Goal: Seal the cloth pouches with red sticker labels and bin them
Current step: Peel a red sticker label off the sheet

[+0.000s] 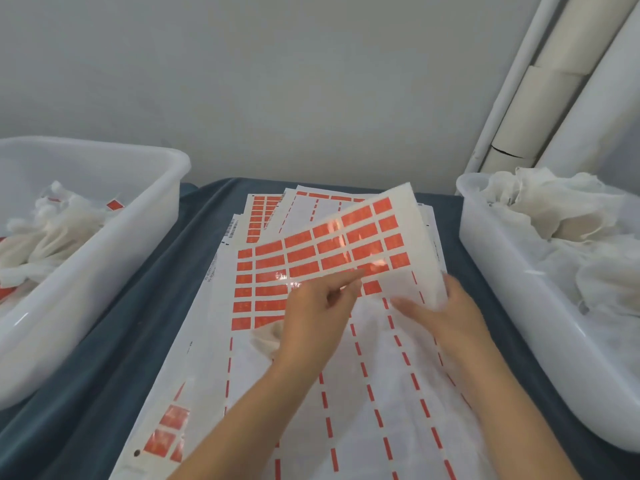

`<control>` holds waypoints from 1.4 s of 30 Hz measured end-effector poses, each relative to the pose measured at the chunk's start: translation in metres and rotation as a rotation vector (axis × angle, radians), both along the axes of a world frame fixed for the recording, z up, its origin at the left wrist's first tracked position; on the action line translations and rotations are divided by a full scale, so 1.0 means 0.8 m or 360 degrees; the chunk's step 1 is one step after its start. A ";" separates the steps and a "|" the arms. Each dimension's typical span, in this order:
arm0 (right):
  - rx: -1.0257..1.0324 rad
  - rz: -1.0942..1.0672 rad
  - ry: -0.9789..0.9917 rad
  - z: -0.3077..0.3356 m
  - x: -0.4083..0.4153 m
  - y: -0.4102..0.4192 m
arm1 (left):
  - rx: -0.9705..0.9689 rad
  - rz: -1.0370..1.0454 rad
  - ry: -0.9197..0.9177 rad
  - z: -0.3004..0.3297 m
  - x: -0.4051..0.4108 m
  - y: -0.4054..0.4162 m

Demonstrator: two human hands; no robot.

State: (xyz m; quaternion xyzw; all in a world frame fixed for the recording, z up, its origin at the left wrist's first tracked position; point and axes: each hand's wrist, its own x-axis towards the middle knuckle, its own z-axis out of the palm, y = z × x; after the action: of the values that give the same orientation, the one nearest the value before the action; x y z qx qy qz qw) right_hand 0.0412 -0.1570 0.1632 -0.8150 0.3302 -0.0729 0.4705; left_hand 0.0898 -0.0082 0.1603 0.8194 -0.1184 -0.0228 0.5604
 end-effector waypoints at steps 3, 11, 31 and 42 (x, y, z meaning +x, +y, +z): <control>0.0273 0.0062 0.0138 0.000 0.001 0.000 | 0.0214 -0.0003 -0.0063 -0.008 -0.001 -0.003; 0.0474 0.0226 -0.0033 0.009 0.001 -0.002 | 0.0319 -0.0127 -0.0371 -0.013 -0.002 -0.004; 0.0844 0.0369 -0.0432 0.020 -0.023 0.018 | 0.0150 -0.0125 -0.1088 0.012 -0.015 0.010; 0.0728 0.0298 -0.0347 0.023 -0.024 0.018 | 0.0162 -0.0131 -0.0844 0.017 -0.016 0.017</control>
State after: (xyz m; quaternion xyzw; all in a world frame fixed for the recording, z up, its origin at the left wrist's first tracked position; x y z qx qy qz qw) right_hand 0.0223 -0.1426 0.1814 -0.7019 0.2085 -0.0399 0.6799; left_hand 0.0768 0.0057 0.1736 0.8184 -0.2930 0.1640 0.4664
